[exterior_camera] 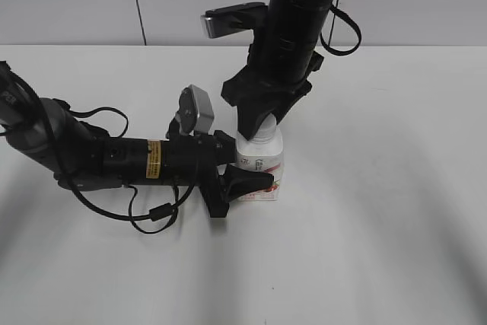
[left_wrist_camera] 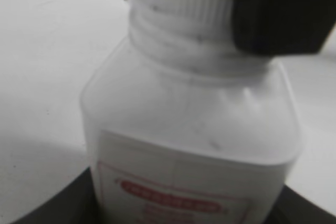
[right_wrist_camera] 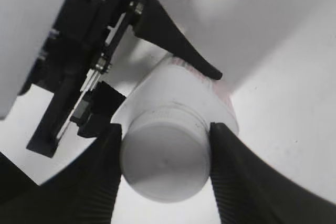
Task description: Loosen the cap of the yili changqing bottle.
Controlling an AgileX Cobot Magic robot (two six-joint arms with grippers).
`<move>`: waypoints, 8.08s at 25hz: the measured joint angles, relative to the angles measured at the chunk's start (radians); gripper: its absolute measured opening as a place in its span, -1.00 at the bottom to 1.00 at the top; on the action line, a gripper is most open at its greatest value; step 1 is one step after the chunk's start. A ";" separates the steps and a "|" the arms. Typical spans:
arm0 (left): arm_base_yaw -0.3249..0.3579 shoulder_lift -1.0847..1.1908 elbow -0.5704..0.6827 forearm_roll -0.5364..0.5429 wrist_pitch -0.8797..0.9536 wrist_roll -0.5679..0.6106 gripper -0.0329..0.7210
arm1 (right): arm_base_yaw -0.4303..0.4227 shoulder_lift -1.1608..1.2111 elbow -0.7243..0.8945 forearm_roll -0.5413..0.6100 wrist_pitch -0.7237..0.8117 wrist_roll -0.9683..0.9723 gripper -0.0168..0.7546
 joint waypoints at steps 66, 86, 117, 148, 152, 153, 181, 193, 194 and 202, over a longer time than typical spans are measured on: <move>0.001 0.000 -0.002 0.019 0.002 0.002 0.11 | -0.446 -0.211 0.466 -0.032 -0.301 0.096 0.05; 0.001 0.000 -0.002 0.019 0.001 0.002 0.11 | -0.505 -0.230 0.773 -0.098 -0.604 0.166 0.05; 0.001 0.000 -0.002 0.020 0.001 0.002 0.11 | -0.505 -0.230 0.773 -0.103 -0.607 0.208 0.46; 0.001 -0.113 0.025 0.012 -0.067 -0.018 0.50 | -0.505 -0.231 0.754 -0.098 -0.541 0.208 0.46; 0.001 -0.173 0.025 0.035 -0.067 -0.080 0.50 | -0.505 -0.231 0.718 -0.090 -0.492 0.208 0.46; 0.001 -0.189 0.025 0.039 -0.067 -0.105 0.50 | -0.505 -0.232 0.713 -0.088 -0.488 0.208 0.46; 0.129 -0.656 0.026 -0.215 1.491 -0.256 0.50 | -0.505 -0.595 0.711 -0.083 -0.465 0.207 0.46; 0.129 -0.651 -0.210 -1.031 1.873 0.112 0.50 | -0.505 -0.618 0.711 -0.161 -0.378 0.205 0.46; 0.129 -0.647 -0.249 -1.035 1.938 0.114 0.50 | -0.505 -0.618 0.711 -0.164 -0.373 0.205 0.46; 0.129 -0.633 -0.346 -1.068 2.186 0.133 0.50 | -0.505 -0.618 0.711 -0.141 -0.203 0.225 0.46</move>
